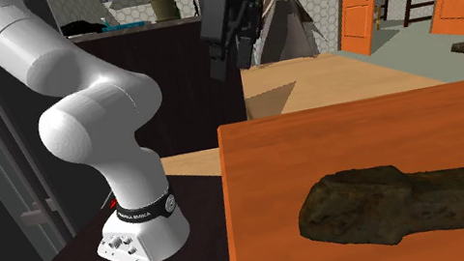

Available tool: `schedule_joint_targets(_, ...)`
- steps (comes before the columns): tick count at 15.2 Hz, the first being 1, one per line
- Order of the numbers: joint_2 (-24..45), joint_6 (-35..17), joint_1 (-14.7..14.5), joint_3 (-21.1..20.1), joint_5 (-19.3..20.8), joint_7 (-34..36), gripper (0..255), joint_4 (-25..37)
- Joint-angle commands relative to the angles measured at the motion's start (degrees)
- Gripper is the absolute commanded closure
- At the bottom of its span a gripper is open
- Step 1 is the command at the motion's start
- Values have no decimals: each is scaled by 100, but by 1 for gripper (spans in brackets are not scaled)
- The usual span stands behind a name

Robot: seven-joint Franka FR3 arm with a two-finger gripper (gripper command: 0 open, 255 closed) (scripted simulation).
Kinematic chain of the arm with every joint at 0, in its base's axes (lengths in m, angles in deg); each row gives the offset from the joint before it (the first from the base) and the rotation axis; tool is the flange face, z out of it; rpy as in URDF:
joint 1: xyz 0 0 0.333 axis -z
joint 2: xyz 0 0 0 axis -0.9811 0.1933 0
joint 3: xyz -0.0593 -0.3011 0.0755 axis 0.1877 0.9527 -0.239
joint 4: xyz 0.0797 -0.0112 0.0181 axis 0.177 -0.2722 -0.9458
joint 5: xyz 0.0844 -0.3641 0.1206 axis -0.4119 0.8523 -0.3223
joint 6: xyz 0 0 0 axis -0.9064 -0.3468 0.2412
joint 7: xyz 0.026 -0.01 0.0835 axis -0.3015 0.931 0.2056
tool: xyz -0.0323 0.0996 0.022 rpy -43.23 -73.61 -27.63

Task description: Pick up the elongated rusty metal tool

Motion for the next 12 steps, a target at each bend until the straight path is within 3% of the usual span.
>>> schedule_joint_targets(1,0,0,0,0,0,0,0,0)
schedule_joint_targets(7,736,-550,53,748,548,-1190,0,461)
schedule_joint_targets(12,1522,-990,27,1320,763,-2166,0,1055)
